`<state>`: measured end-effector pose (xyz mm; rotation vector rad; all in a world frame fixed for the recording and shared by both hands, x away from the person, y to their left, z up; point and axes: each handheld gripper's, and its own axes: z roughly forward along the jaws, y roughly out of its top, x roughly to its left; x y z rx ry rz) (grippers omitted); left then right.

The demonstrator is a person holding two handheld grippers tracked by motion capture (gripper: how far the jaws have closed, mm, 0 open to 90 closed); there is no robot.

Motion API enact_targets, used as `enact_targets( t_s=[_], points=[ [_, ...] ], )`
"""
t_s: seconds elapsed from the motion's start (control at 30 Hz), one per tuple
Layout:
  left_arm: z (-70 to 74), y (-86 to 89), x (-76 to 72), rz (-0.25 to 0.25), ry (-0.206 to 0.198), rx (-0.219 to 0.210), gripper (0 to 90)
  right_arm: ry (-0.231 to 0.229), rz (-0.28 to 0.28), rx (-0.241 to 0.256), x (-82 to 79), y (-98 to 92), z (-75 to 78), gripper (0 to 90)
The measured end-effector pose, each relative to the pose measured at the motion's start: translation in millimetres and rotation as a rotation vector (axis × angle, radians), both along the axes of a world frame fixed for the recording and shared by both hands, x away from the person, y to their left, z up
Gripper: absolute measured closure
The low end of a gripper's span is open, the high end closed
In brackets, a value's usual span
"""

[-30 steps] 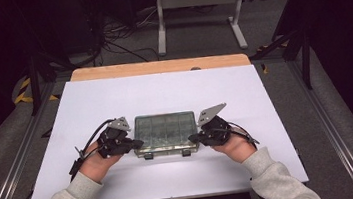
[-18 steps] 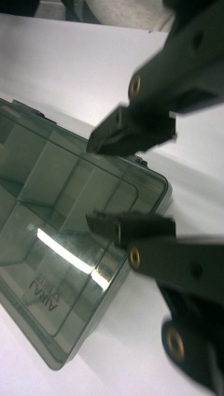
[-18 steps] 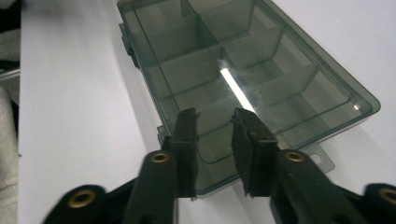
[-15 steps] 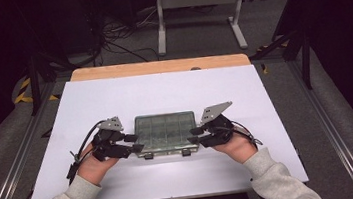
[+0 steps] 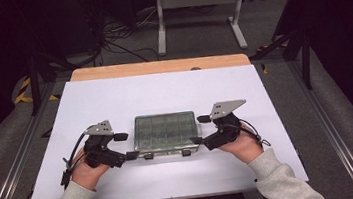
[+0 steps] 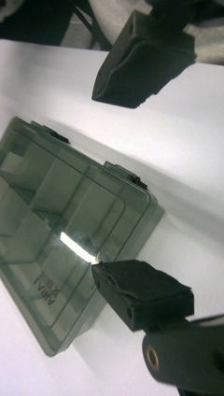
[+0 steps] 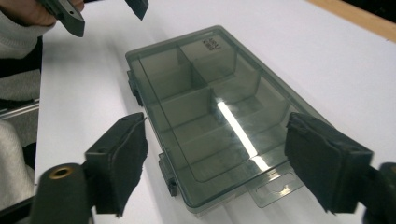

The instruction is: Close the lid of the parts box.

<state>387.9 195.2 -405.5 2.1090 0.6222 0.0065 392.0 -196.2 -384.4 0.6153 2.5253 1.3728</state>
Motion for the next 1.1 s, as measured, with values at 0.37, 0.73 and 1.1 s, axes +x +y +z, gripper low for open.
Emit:
enact_targets(
  t_s=[0.37,0.73,1.1],
  points=[
    [-0.8,11.0,-13.5,0.046,-0.101,-0.055,3.1,-0.058,-0.03,0.104,-8.3,-22.3,-0.1,6.4],
    [-7.8,25.5,-19.7,0.058,-0.196,-0.217,0.6,-0.123,-0.053,0.187,-14.3,-35.6,-6.6,2.4],
    [-20.4,31.6,-20.7,0.002,-0.241,-0.336,0.3,-0.176,-0.085,0.239,-20.2,-48.0,-16.5,0.8]
  ],
)
